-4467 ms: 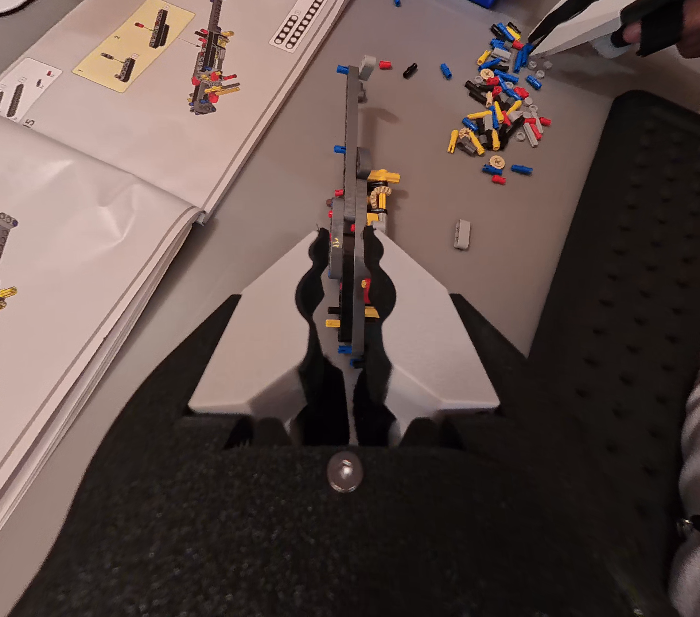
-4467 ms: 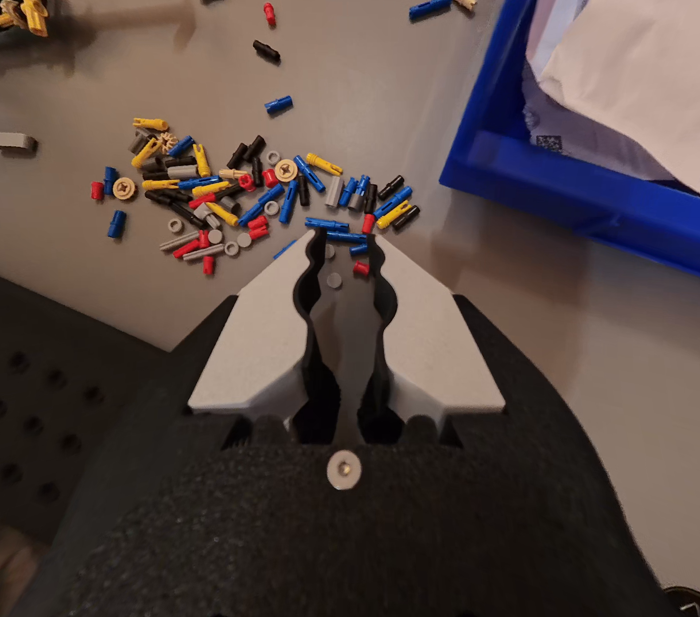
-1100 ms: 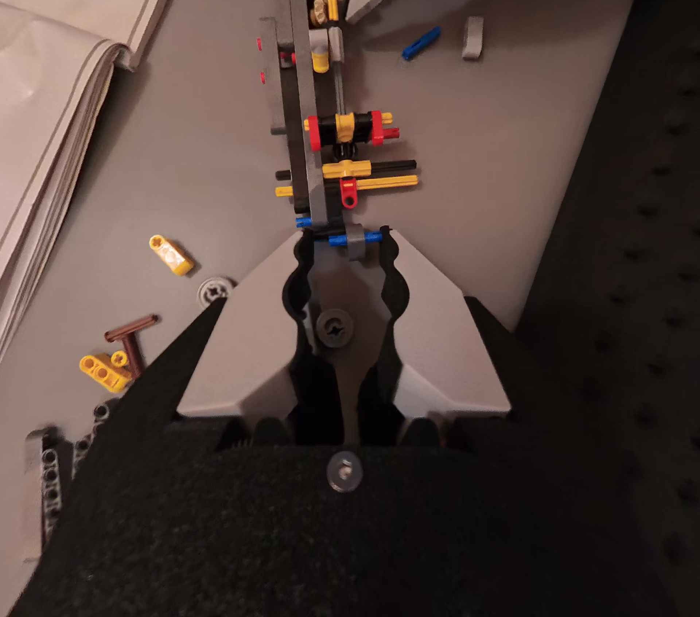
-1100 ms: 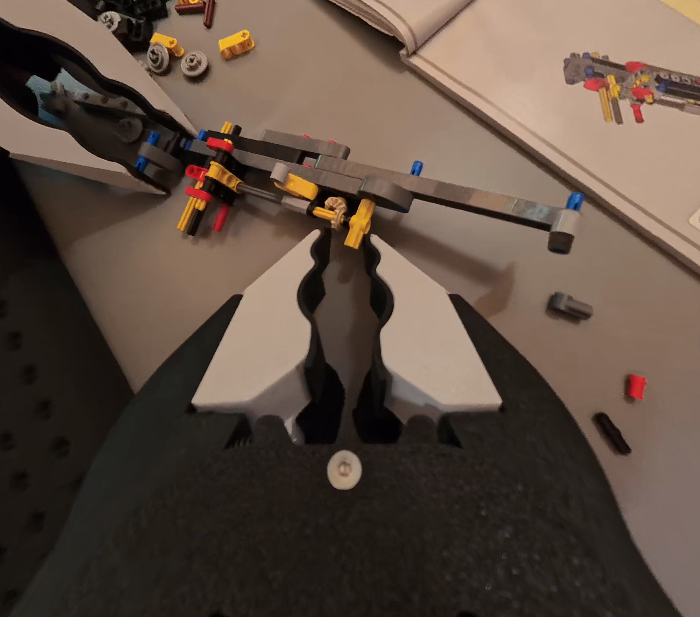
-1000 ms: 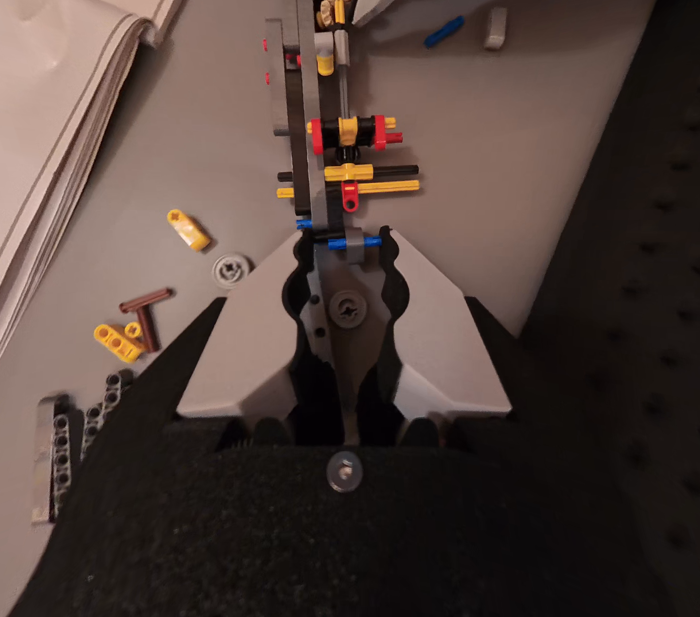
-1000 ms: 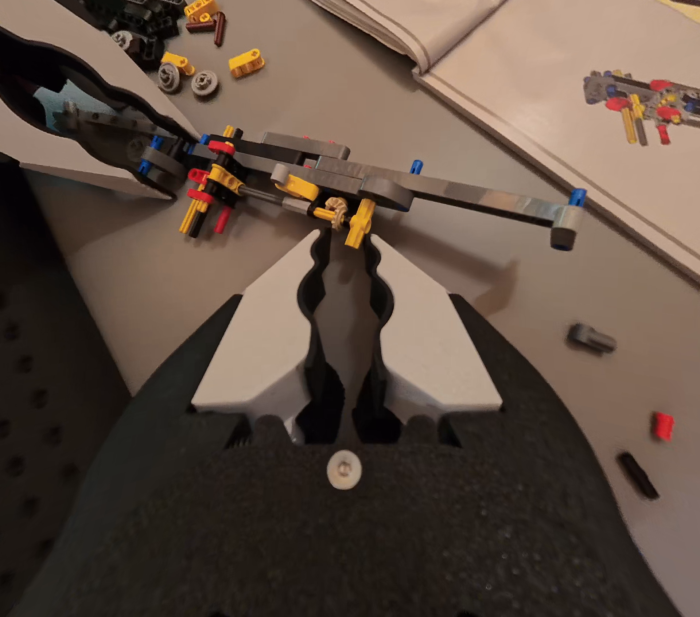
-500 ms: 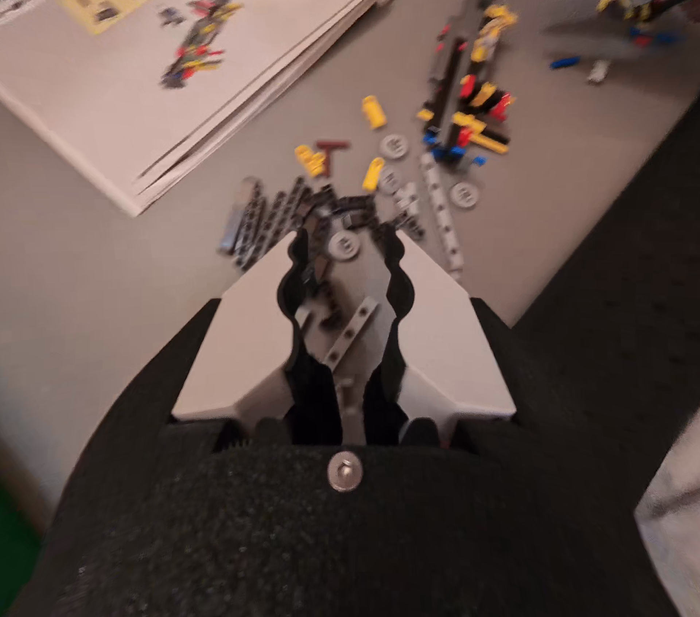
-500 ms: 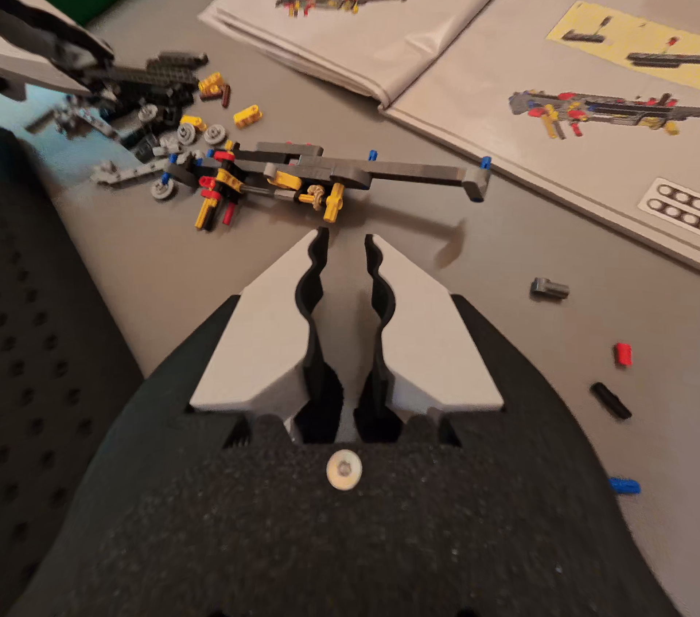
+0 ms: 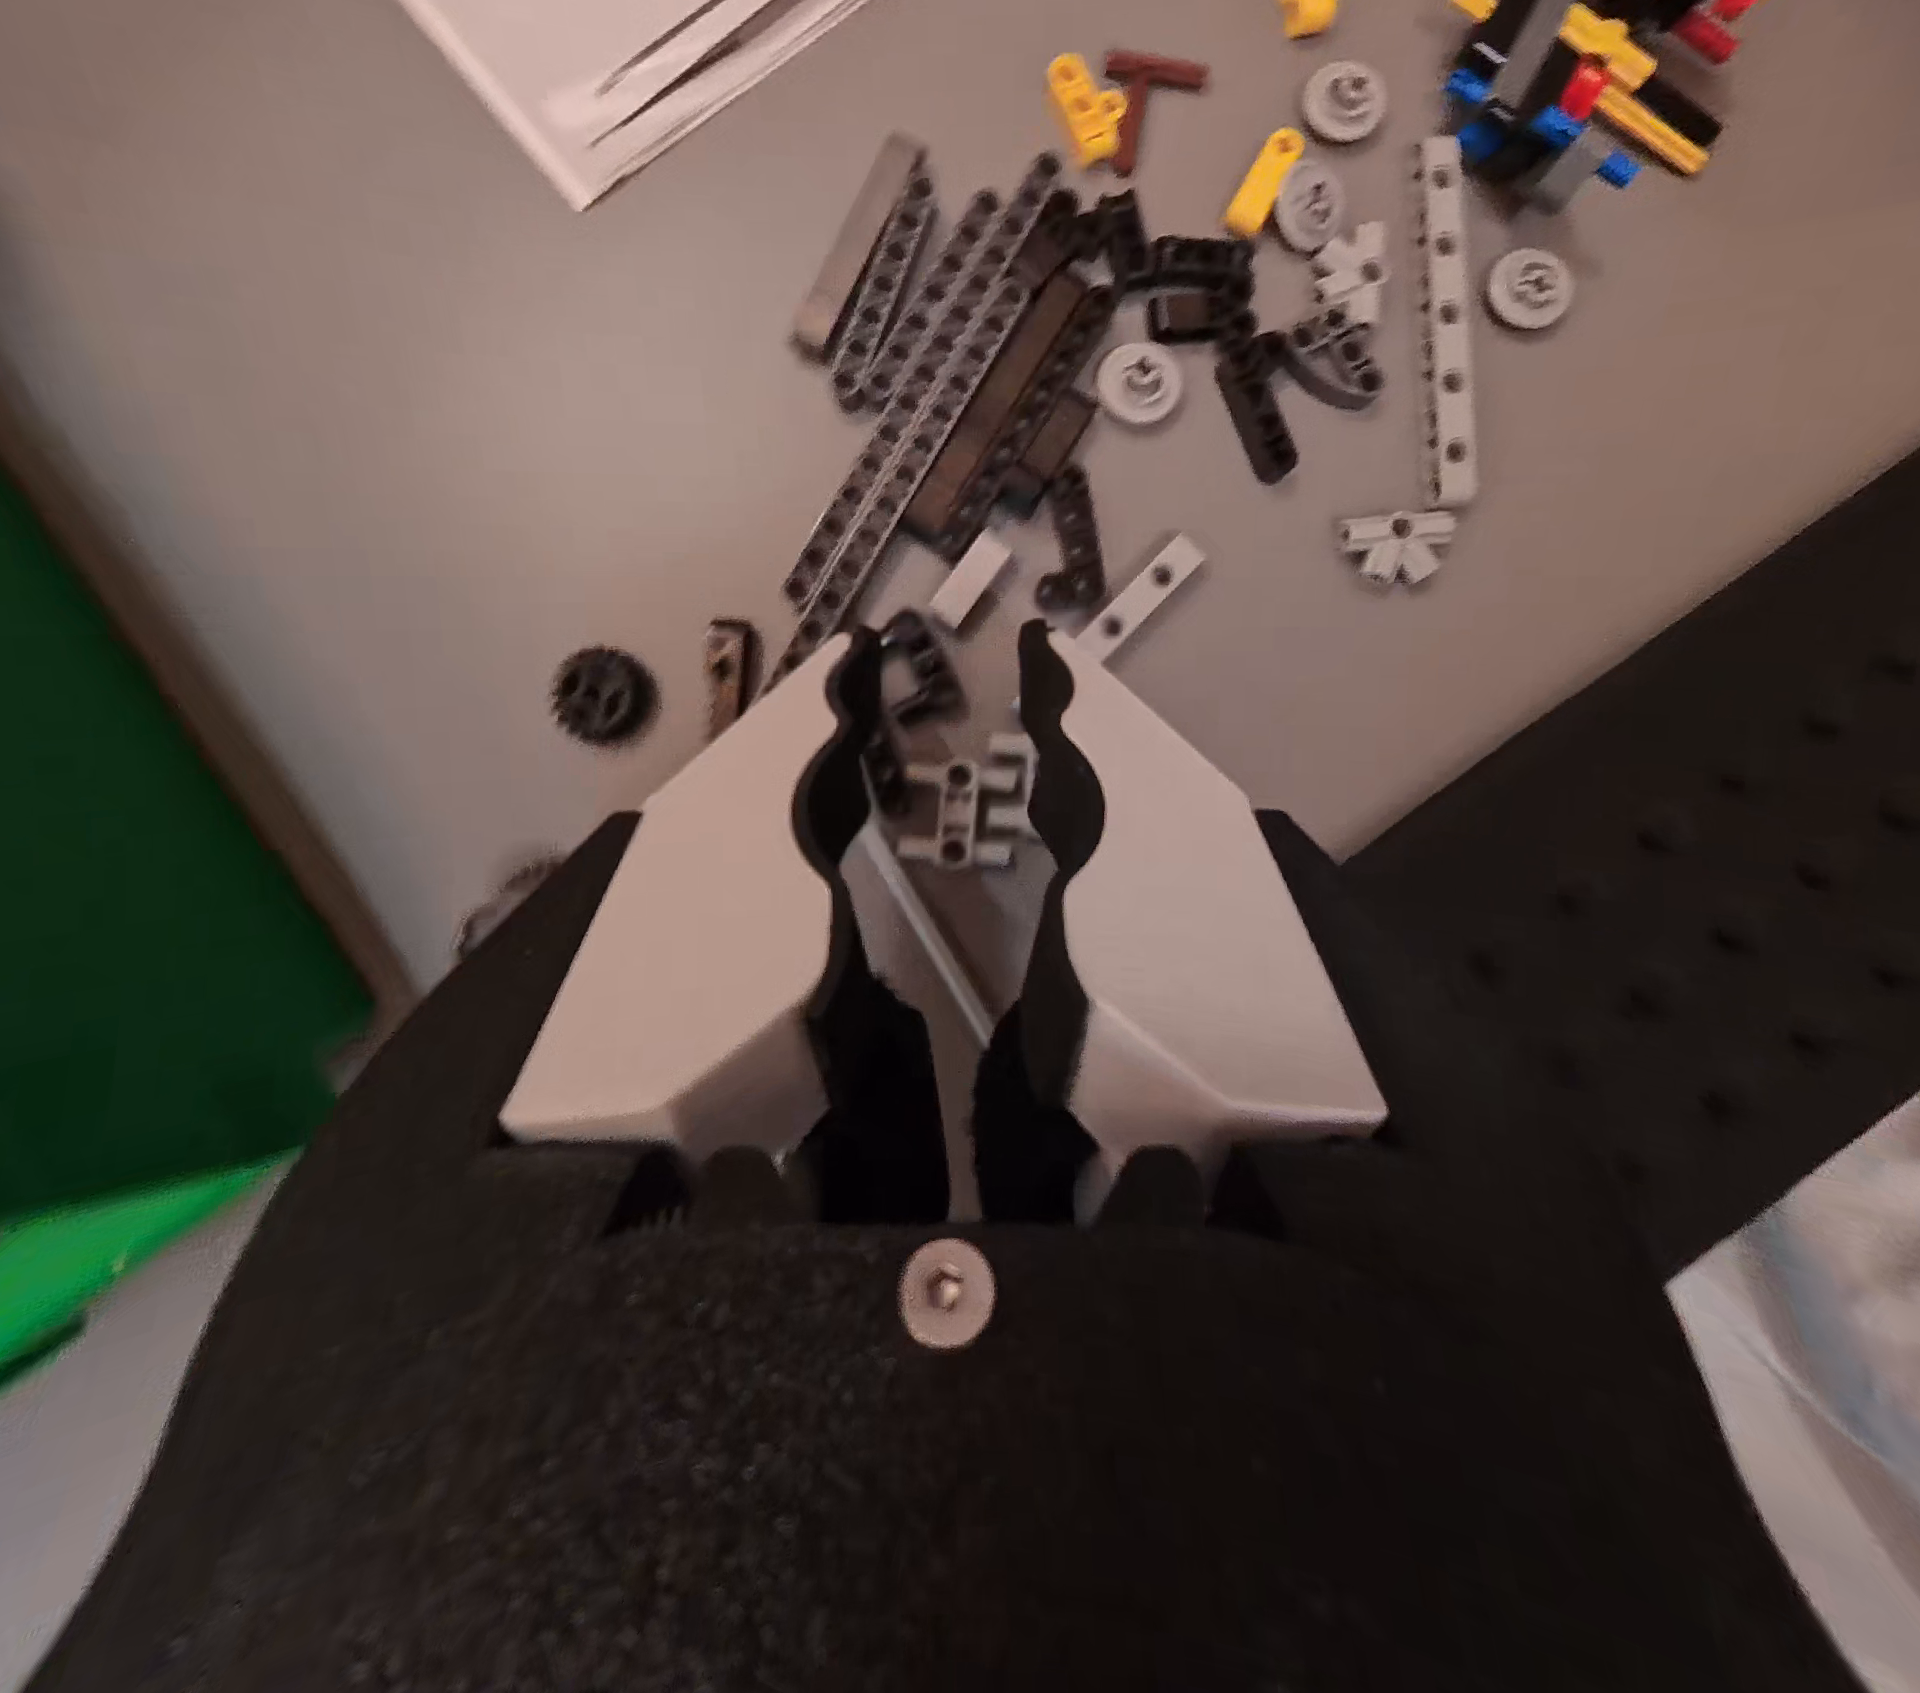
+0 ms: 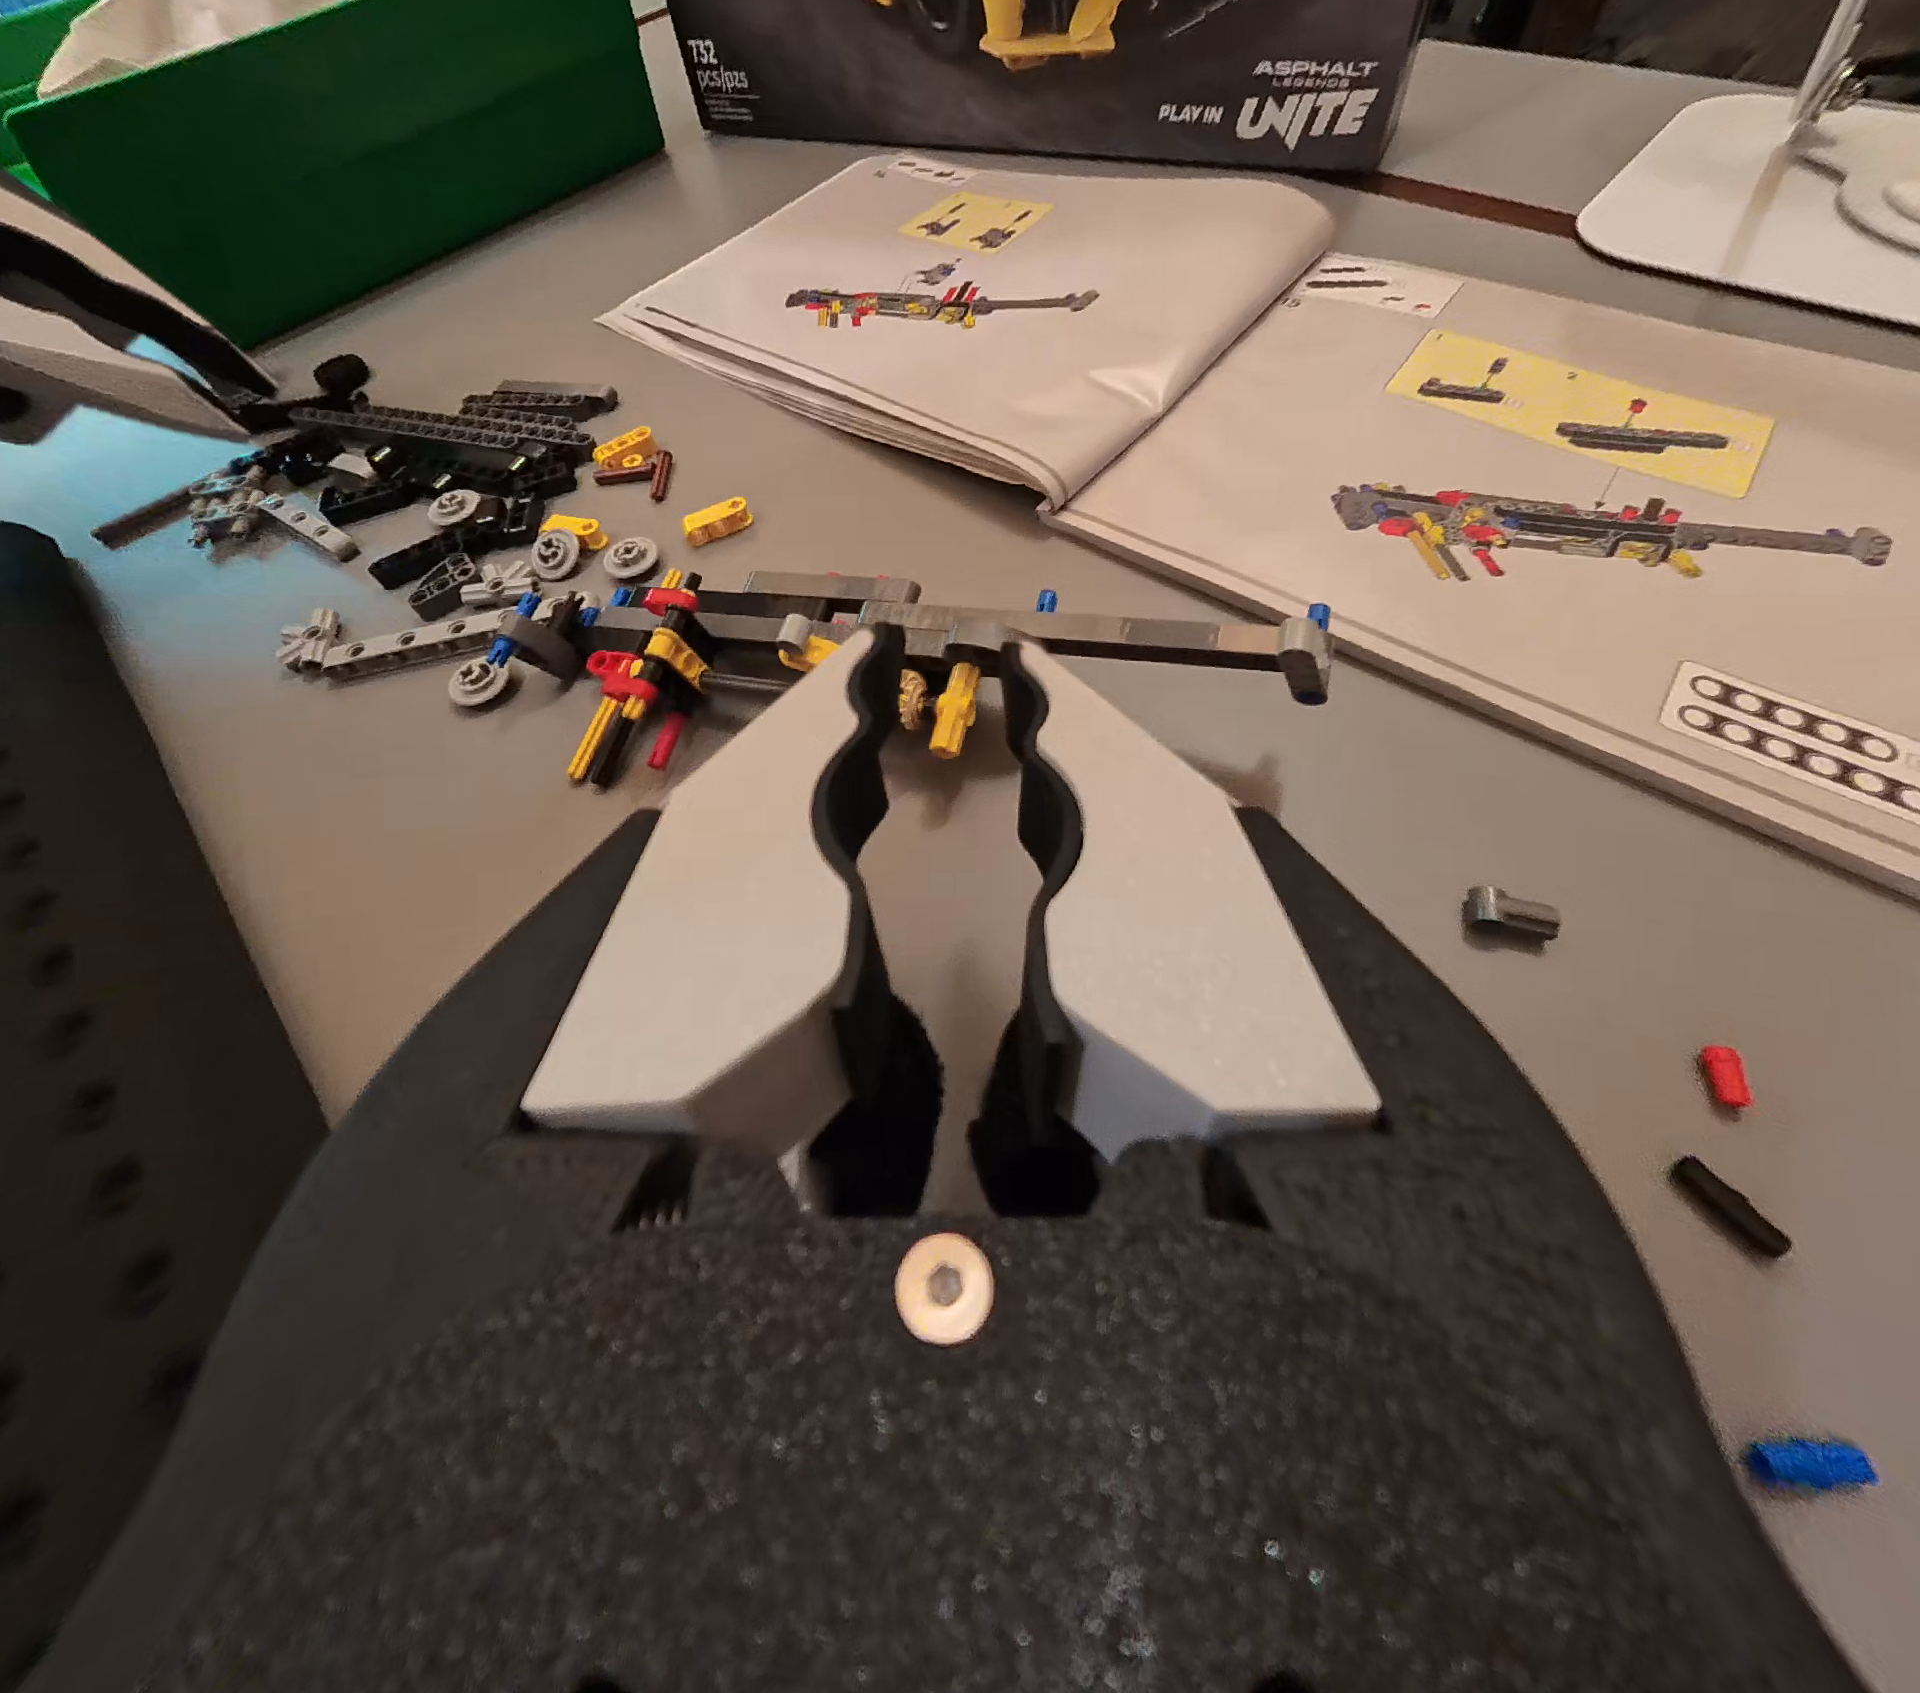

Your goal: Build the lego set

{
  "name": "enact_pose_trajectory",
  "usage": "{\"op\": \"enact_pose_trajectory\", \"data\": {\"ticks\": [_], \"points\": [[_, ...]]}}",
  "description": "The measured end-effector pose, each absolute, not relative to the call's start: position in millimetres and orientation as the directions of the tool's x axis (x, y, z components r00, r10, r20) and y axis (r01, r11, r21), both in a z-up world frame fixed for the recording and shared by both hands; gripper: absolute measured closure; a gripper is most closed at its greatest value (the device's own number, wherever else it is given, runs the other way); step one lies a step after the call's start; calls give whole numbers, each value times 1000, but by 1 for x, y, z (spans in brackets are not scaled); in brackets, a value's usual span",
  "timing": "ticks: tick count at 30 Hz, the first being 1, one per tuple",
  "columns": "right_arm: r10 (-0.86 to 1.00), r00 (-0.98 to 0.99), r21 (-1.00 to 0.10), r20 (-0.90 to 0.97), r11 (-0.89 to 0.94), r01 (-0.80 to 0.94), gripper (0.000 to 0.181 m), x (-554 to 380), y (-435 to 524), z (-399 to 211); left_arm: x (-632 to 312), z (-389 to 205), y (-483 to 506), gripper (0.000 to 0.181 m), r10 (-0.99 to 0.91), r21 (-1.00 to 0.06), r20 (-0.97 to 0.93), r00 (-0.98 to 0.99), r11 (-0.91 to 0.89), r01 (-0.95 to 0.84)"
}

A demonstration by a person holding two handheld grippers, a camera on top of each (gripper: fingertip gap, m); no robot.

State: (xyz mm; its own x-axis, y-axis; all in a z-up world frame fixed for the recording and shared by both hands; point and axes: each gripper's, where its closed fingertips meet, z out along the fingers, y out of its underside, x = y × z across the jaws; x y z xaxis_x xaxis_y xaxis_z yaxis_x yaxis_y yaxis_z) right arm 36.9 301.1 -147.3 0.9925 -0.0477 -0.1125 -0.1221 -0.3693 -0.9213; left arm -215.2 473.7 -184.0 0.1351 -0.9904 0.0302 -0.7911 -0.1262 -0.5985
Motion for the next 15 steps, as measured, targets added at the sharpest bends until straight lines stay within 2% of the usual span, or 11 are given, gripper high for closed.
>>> {"op": "enact_pose_trajectory", "data": {"ticks": [5,9,12,15], "points": [[-17,993,-909,-116,-401,-113,164,32,305,-154,-228,-183,476,156,-989,-606,52,141,-143,-783],[-14,993,-909,-113,-402,-110,164,31,304,-155,-231,-190,472,157,-995,-569,-5,99,-79,-819],[-19,993,-910,-120,-397,-118,164,32,303,-154,-243,-197,490,157,-986,-515,-63,156,-102,-851],[-20,991,-906,-129,-405,-126,164,32,303,-156,-247,-198,495,157,-984,-506,-67,167,-110,-855]]}}
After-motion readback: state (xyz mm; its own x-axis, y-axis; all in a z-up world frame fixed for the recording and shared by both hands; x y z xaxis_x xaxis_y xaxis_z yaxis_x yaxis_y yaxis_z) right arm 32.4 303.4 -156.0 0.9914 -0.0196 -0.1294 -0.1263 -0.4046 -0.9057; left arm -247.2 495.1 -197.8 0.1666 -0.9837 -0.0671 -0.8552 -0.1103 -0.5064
